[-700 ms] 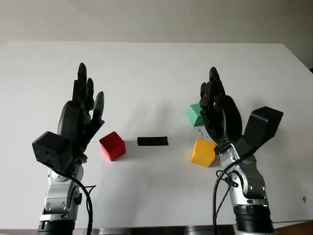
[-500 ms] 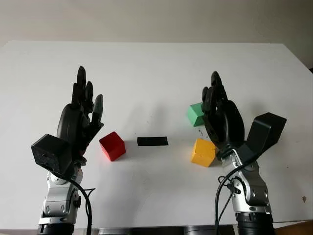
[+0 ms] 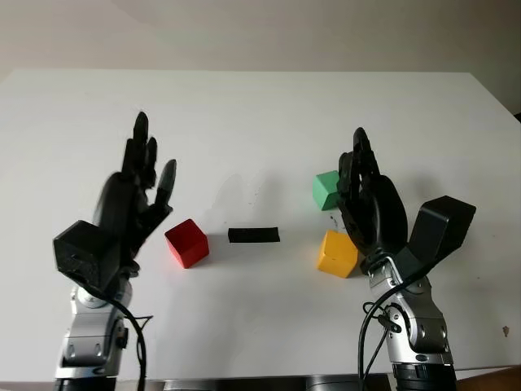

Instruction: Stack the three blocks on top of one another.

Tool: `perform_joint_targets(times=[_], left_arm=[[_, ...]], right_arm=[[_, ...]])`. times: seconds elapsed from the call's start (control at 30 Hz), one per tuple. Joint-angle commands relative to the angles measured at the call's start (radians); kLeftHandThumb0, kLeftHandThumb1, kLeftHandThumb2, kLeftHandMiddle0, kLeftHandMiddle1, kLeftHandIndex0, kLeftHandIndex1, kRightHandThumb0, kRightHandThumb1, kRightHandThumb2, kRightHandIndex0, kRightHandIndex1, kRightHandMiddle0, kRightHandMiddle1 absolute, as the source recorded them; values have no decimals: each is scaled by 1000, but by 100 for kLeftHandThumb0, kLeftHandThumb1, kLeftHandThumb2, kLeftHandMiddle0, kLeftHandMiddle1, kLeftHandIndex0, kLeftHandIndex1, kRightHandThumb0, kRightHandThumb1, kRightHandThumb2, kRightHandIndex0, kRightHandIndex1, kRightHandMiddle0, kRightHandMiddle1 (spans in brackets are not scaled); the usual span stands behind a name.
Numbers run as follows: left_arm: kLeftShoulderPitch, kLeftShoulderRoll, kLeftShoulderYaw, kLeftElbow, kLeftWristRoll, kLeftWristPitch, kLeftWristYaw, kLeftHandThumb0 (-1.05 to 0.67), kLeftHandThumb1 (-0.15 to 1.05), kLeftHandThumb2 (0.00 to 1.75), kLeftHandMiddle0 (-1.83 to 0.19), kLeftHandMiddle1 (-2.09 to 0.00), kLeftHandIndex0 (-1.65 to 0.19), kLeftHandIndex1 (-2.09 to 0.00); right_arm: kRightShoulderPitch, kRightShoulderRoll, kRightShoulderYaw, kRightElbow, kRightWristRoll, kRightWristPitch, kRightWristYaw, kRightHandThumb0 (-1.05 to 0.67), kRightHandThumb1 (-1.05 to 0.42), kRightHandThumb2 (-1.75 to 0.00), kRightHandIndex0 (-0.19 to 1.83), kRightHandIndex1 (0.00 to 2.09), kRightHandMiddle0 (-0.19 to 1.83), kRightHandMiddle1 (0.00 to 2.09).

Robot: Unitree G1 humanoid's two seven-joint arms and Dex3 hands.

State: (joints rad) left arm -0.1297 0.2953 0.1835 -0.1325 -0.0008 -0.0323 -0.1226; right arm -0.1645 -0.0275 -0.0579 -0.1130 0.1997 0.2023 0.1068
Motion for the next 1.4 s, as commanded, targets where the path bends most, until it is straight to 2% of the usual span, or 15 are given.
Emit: perform_joint_targets(times=[0.0,0.17,0.2,0.4,0.43,0.57,0.73,0.9,1.0,1.37], left_arm=[[-59,94,37,-18,-1,8,-49,-66,105,22,-26,-8,-27,-12],[-156,361,46,11,12,17,-280,-64,102,7,-27,-5,-38,-9],[-174,406,36,23,31,-7,-316,-63,100,6,-25,-4,-39,-9],[-265,566,-48,47,121,-67,-474,-58,94,3,-17,-3,-40,-7],[-279,597,-72,52,171,-102,-484,-56,91,3,-14,-2,-39,-6],[-353,709,-195,90,448,-353,-456,-54,90,4,-6,-1,-35,-5],[-432,760,-311,110,647,-561,-463,-56,86,4,0,-2,-33,-4],[-445,765,-349,126,746,-692,-421,-57,85,5,0,-4,-29,-3],[-446,759,-359,139,794,-721,-400,-58,85,5,4,-3,-25,-2],[-422,714,-366,272,796,-771,-247,-54,87,6,2,-6,-28,-5]], right_arm=[[0,-6,-4,-37,3,5,1,-71,-105,-66,-19,0,-19,0],[6,-14,-10,-60,3,6,1,-70,-105,-66,-19,0,-19,0],[7,-15,-11,-61,0,2,1,-69,-105,-66,-19,0,-19,0],[16,-23,-23,-83,4,15,2,-69,-105,-66,-19,0,-19,0],[17,-25,-25,-86,4,18,3,-69,-105,-65,-19,0,-19,0],[19,-34,-26,-94,1,25,5,-70,-105,-64,-19,0,-19,0],[26,-32,-21,-106,0,36,3,-71,-105,-62,-19,0,-19,0],[39,-14,-18,-116,8,37,-7,-70,-105,-62,-19,0,-19,0],[43,-9,-16,-113,7,31,-11,-70,-105,-62,-19,0,-19,0],[54,-7,-17,-118,17,32,-2,-68,-105,-61,-19,0,-19,0]])
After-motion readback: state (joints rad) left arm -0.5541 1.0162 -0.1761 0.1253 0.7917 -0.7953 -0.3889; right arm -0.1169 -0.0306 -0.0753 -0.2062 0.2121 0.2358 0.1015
